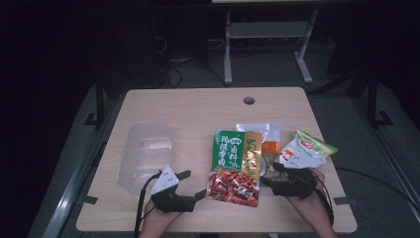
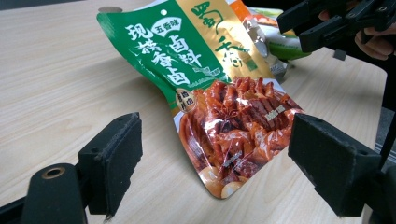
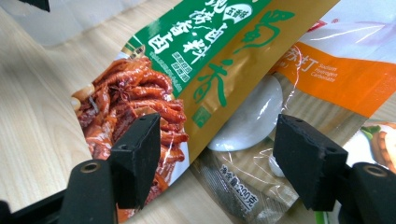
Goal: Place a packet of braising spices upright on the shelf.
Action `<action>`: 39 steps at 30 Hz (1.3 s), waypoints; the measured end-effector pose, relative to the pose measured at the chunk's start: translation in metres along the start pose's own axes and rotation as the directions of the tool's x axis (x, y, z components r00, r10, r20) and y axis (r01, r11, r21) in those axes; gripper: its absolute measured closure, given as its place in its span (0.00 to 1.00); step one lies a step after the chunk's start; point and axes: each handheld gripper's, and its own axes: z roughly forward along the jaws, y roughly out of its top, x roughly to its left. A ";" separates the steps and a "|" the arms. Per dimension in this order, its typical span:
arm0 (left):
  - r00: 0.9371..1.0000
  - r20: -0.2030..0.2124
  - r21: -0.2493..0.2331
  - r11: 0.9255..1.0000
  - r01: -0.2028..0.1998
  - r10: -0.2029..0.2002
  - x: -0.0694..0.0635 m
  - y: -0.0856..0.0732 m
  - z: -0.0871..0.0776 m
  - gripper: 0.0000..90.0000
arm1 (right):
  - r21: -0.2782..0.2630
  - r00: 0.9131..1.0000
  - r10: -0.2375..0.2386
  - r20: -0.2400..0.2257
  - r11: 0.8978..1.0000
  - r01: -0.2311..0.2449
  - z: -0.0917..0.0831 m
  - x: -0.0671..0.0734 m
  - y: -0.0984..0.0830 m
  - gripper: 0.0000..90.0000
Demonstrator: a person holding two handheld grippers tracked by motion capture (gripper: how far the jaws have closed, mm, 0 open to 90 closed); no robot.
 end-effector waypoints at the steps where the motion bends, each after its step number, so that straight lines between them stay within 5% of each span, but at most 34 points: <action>1: 1.000 0.000 -0.001 1.000 0.007 -0.007 0.000 -0.001 0.001 0.19 | 0.001 1.000 0.001 -0.003 1.000 -0.001 0.001 -0.001 0.000 0.35; 15: 1.000 -0.007 -0.004 1.000 0.017 -0.017 0.001 -0.002 0.009 0.21 | -0.003 1.000 0.004 0.005 1.000 -0.004 0.003 0.001 0.005 0.35; 24: 1.000 -0.007 0.047 0.999 0.016 -0.016 0.006 0.011 0.040 0.26 | -0.022 1.000 -0.003 0.010 1.000 0.003 0.006 -0.005 0.018 0.34; 28: 0.999 -0.030 0.106 0.994 0.014 -0.011 0.012 0.013 0.061 0.27 | -0.014 1.000 0.006 0.010 1.000 -0.006 0.010 -0.012 0.027 0.34; 32: 0.996 -0.062 0.140 0.988 0.067 -0.059 0.021 0.010 0.083 0.28 | 0.003 1.000 0.024 0.016 1.000 -0.024 0.018 -0.019 0.031 0.34; 36: 0.994 -0.025 0.149 0.982 0.113 -0.111 0.027 0.010 0.090 0.36 | 0.015 0.999 0.030 0.018 0.999 -0.031 0.022 -0.022 0.032 0.35; 37: 0.992 0.001 0.144 0.982 0.125 -0.126 0.029 0.012 0.092 0.49 | 0.017 0.999 0.043 0.021 0.999 -0.043 0.024 -0.025 0.032 0.35; 39: 0.992 0.020 0.131 0.984 0.124 -0.128 0.030 0.014 0.092 0.57 | 0.023 0.998 0.057 0.022 0.998 -0.057 0.025 -0.027 0.032 0.35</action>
